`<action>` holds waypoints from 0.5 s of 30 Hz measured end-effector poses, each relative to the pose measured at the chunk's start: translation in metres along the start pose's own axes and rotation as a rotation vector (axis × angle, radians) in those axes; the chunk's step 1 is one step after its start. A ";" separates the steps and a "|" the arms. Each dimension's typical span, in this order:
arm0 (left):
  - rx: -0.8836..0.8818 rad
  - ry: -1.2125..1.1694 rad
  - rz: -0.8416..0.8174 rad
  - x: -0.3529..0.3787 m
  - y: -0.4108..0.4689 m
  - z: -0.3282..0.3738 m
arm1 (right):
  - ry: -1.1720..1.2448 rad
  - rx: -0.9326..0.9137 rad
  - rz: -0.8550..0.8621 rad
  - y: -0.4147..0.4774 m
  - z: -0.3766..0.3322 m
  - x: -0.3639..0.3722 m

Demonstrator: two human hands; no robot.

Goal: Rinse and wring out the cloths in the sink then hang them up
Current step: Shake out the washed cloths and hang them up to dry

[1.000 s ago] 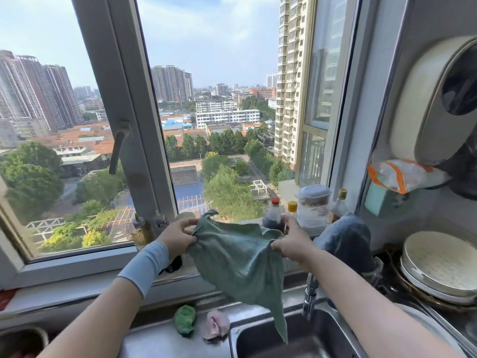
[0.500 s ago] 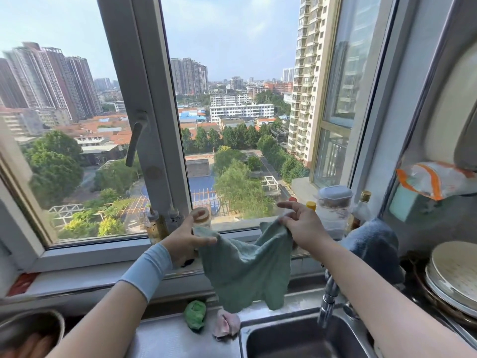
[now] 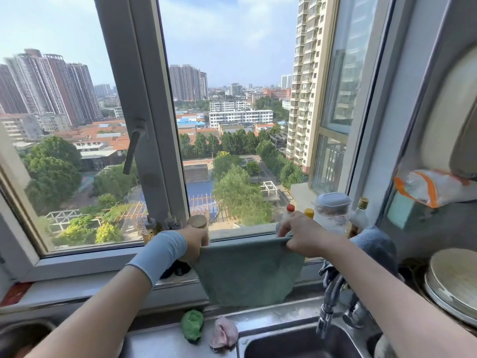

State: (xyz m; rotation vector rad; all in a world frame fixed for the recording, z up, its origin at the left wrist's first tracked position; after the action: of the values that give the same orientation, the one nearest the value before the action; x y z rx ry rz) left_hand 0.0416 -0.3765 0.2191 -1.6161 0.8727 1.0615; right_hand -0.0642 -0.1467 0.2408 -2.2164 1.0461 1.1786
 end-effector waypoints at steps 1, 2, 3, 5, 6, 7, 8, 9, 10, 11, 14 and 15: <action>0.011 0.001 0.038 -0.008 0.001 0.000 | -0.011 -0.009 0.025 -0.002 -0.002 -0.005; 0.014 -0.017 0.083 -0.016 0.001 -0.001 | -0.024 -0.017 0.048 -0.005 -0.004 -0.011; 0.012 -0.045 0.132 -0.025 0.001 -0.003 | -0.042 -0.027 0.067 -0.008 -0.007 -0.018; 0.034 -0.132 0.216 -0.041 0.000 -0.009 | -0.054 -0.029 0.098 -0.013 -0.005 -0.031; 0.057 -0.190 0.245 -0.046 0.000 -0.013 | -0.018 -0.023 0.110 -0.015 -0.002 -0.037; 0.082 -0.269 0.265 -0.049 0.000 -0.017 | 0.051 -0.021 0.125 -0.017 0.002 -0.042; 0.112 -0.384 0.278 -0.050 -0.001 -0.021 | 0.145 -0.022 0.149 -0.019 0.006 -0.047; 0.152 -0.534 0.296 -0.052 -0.003 -0.023 | 0.249 -0.017 0.183 -0.022 0.011 -0.054; 0.190 -0.694 0.326 -0.055 -0.006 -0.025 | 0.353 -0.005 0.225 -0.025 0.016 -0.060; 0.211 -0.819 0.378 -0.058 -0.008 -0.029 | 0.449 0.011 0.273 -0.029 0.021 -0.067; 0.201 -0.880 0.555 -0.069 -0.015 -0.035 | 0.600 0.044 0.387 -0.040 0.036 -0.082; 0.200 -0.851 0.570 -0.070 -0.015 -0.032 | 0.609 0.051 0.393 -0.043 0.039 -0.084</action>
State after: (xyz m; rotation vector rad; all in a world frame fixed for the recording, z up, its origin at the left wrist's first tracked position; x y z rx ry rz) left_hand 0.0372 -0.4001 0.2941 -0.6119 0.8058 1.7968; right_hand -0.0809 -0.0589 0.2897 -2.4587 1.7892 0.5874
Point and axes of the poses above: each hand's wrist, its own y-axis towards the middle knuckle, its own x-axis out of the palm, z = x × y, the point moved 9 cm from there along y, towards the middle knuckle, and after that the axes turned 10 degrees about y, right-handed, at the moved point
